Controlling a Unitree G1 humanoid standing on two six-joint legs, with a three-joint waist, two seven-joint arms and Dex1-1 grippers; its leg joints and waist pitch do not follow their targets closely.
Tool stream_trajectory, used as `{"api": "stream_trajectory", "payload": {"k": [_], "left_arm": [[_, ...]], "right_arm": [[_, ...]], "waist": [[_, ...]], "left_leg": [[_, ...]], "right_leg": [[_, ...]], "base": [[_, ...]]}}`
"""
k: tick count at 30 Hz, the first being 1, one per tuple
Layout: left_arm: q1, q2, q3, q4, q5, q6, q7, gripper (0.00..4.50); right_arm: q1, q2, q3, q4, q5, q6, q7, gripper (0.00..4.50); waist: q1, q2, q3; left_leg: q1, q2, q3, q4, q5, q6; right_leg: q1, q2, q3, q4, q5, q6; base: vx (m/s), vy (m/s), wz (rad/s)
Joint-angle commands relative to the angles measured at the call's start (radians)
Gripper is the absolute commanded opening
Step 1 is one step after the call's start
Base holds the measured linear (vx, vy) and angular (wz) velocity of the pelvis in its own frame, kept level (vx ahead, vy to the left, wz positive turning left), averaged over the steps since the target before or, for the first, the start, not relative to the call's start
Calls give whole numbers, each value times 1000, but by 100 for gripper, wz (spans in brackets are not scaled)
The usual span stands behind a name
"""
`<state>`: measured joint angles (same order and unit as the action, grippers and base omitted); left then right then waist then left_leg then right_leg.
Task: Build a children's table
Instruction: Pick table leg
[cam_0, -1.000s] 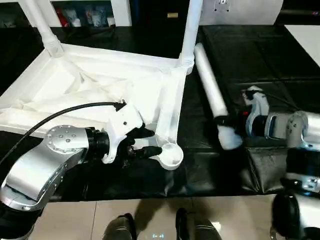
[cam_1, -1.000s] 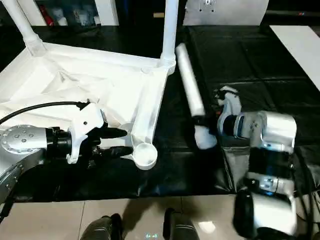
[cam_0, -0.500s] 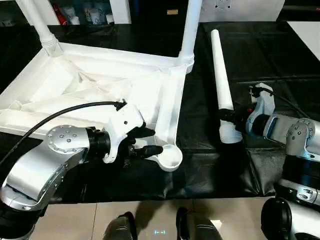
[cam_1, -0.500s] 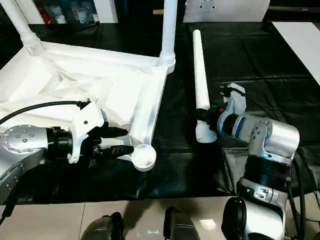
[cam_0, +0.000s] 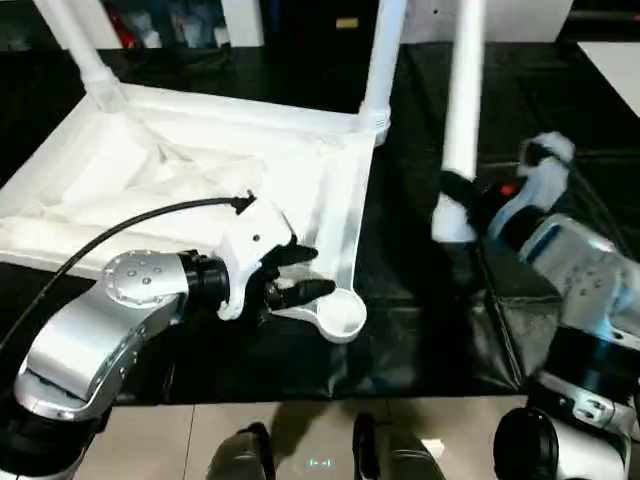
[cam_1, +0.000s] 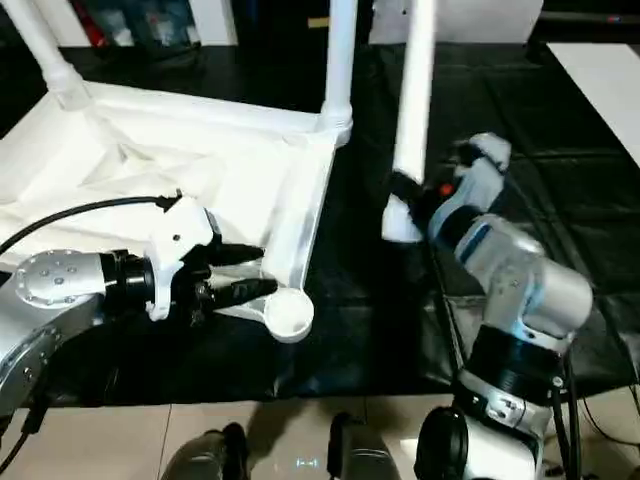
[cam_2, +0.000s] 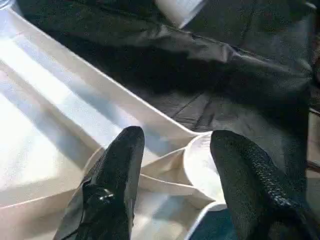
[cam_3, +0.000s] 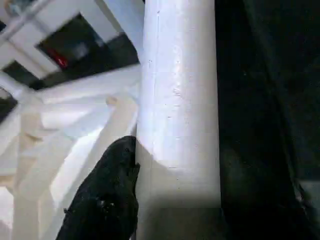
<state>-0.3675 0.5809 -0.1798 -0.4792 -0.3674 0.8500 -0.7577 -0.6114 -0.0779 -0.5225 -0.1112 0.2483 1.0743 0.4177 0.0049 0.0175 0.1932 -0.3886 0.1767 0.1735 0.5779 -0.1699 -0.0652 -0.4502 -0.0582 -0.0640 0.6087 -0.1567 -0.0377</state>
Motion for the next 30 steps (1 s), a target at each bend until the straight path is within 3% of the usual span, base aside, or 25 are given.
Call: {"api": "stream_trajectory", "payload": {"k": [1, 9, 10, 13, 18, 23, 24, 27, 28, 30], "left_arm": [[-5, -3, 4, 2, 7, -5, 5, 246], [-24, -116, 68, 67, 31, -73, 141, 246], [-27, -128, 81, 76, 33, -85, 160, 246], [-32, -156, 105, 88, 32, -101, 188, 246], [-53, -241, 179, 110, -22, -77, 252, 246], [-73, -304, 247, 133, -91, -57, 293, 246], [-74, -307, 250, 134, -95, -55, 294, 246], [-109, -368, 321, 150, -183, -23, 314, 280], [-123, -385, 337, 154, -209, -21, 322, 280], [-141, -408, 361, 161, -245, -17, 337, 285]], "right_arm": [[18, 10, -9, -30, 27, -23, -6, 191], [26, 64, -15, -88, 67, -227, -40, 191], [28, 66, -6, -96, 66, -264, -40, 191], [27, 85, -12, -117, 98, -297, -29, 191], [35, 128, -36, -192, 276, -286, 62, 191], [62, 155, -21, -241, 452, -237, 126, 191], [64, 155, -19, -243, 458, -235, 128, 191], [98, 152, 9, -260, 557, -188, 180, 191], [109, 148, 17, -258, 569, -181, 189, 191], [120, 144, 28, -256, 580, -175, 198, 191]], "waist": [[2, 3, -79], [-1, 0, -82], [-3, -7, -83], [-3, -4, -84], [-2, -7, -87], [4, 5, -94], [4, 0, -94], [8, 4, -99], [13, 2, -105], [15, 2, -104]], "left_leg": [[17, 29, -10, -56, -103, 40], [14, 27, -8, -53, -95, 50], [12, 26, -7, -52, -97, 52], [11, 26, -8, -52, -86, 64], [11, 27, -9, -50, -87, 90], [9, 24, -11, -46, -80, 95], [7, 24, -10, -46, -83, 94], [5, 20, -9, -42, -74, 90], [5, 22, -10, -40, -66, 92], [2, 24, -13, -41, -65, 90]], "right_leg": [[73, -65, 54, -77, -276, -171], [74, -63, 53, -78, -268, -158], [75, -62, 53, -80, -274, -152], [75, -63, 53, -78, -272, -147], [75, -61, 50, -78, -262, -155], [78, -61, 47, -78, -264, -157], [78, -61, 47, -82, -265, -156], [82, -59, 46, -83, -257, -162], [83, -61, 46, -79, -243, -169], [83, -60, 43, -76, -233, -179]], "base": [[0, 0, 0], [0, 0, 0], [0, 0, 0], [0, 0, 0], [0, 0, 0], [0, 0, 0], [0, 0, 0], [0, 0, 0], [0, 0, 0], [0, 0, 0]]}}
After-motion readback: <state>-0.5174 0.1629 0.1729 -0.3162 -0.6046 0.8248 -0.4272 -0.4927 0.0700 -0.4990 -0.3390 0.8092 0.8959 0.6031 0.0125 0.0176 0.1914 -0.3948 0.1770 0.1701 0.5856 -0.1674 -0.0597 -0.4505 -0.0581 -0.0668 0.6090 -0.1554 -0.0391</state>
